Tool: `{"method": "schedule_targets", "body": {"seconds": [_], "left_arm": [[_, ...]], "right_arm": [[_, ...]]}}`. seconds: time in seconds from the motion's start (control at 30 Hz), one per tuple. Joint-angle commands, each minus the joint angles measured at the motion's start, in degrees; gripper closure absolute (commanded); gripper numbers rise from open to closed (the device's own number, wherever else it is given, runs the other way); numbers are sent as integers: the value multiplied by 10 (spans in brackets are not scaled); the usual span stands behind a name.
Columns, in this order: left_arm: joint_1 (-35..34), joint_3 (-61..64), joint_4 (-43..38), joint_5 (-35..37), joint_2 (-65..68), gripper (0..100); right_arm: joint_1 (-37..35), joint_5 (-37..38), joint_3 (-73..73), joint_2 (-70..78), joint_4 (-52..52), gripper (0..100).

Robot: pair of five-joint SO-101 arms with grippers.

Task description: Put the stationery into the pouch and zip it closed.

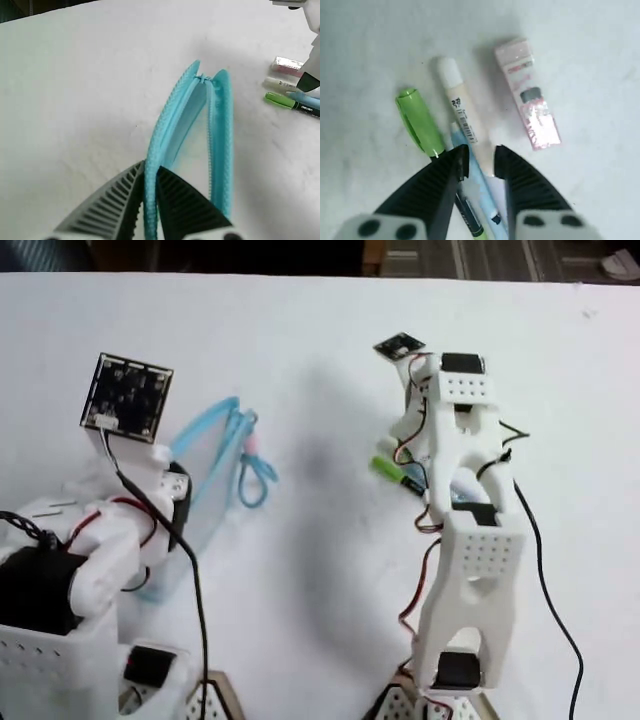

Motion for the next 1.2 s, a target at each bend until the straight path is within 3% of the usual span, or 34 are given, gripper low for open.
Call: {"method": "schedule_targets", "body": {"seconds": [0.0,0.2,0.27,0.4,0.5,0.63,0.77,1.17], "left_arm": [[1,-1,-9,6,-3,978],[0,-4,-8,6,-4,978],[-1,-4,-6,6,-4,978],[-1,-4,-5,6,-4,978],[-1,-4,-7,6,-4,978],[0,-4,-8,6,-4,978],[0,-4,-8,6,-4,978],[0,-4,-9,6,-4,978]], "right_arm": [[-32,-3,-18,10,32,698],[-74,-8,-20,91,23,676],[-76,-8,-20,109,12,738],[-72,-9,-51,117,7,983],[-66,-9,-91,115,22,931],[-63,-9,-178,115,72,988],[-62,-9,-273,116,136,982],[-49,-64,-447,115,141,982]]}}
